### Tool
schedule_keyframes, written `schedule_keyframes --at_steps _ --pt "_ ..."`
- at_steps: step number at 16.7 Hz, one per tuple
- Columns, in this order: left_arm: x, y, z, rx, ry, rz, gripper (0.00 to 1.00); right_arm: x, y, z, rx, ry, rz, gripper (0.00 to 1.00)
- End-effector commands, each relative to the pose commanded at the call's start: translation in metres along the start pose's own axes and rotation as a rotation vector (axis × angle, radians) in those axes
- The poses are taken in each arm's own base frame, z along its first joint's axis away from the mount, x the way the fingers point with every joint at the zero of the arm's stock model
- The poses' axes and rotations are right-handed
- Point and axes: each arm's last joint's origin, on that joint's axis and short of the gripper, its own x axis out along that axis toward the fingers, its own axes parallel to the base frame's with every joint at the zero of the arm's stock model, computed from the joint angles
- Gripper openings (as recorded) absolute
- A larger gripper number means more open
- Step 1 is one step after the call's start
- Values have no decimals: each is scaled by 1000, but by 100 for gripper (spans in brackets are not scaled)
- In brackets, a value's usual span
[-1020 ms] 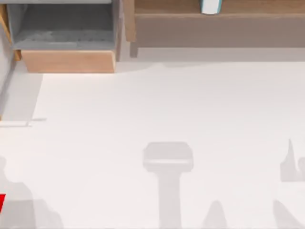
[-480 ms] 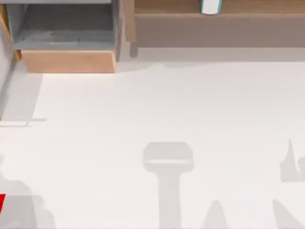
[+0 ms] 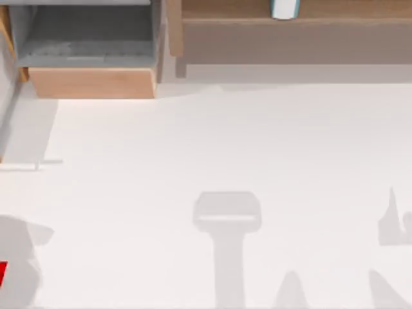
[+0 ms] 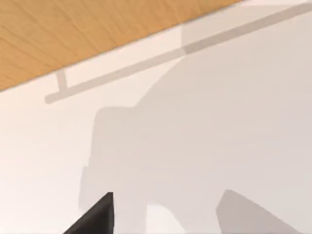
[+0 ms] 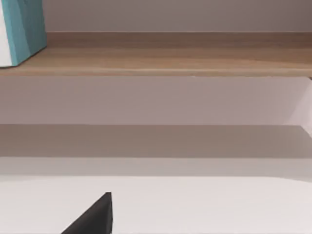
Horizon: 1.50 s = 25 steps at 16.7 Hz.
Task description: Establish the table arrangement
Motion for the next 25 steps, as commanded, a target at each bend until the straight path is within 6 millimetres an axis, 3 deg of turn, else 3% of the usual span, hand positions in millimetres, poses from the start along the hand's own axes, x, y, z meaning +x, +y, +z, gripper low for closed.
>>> schedule_keyframes --at_steps 6,13,18,25 --pt "28 23 -6 453 -340 195 100 0 0 0 0 0 0 100" --pt "33 33 -24 848 -506 498 100 0 0 0 0 0 0 100" --pt "23 40 -20 1036 -576 703 100 0 0 0 0 0 0 100" --pt "26 40 -26 1102 -582 737 100 0 0 0 0 0 0 100"
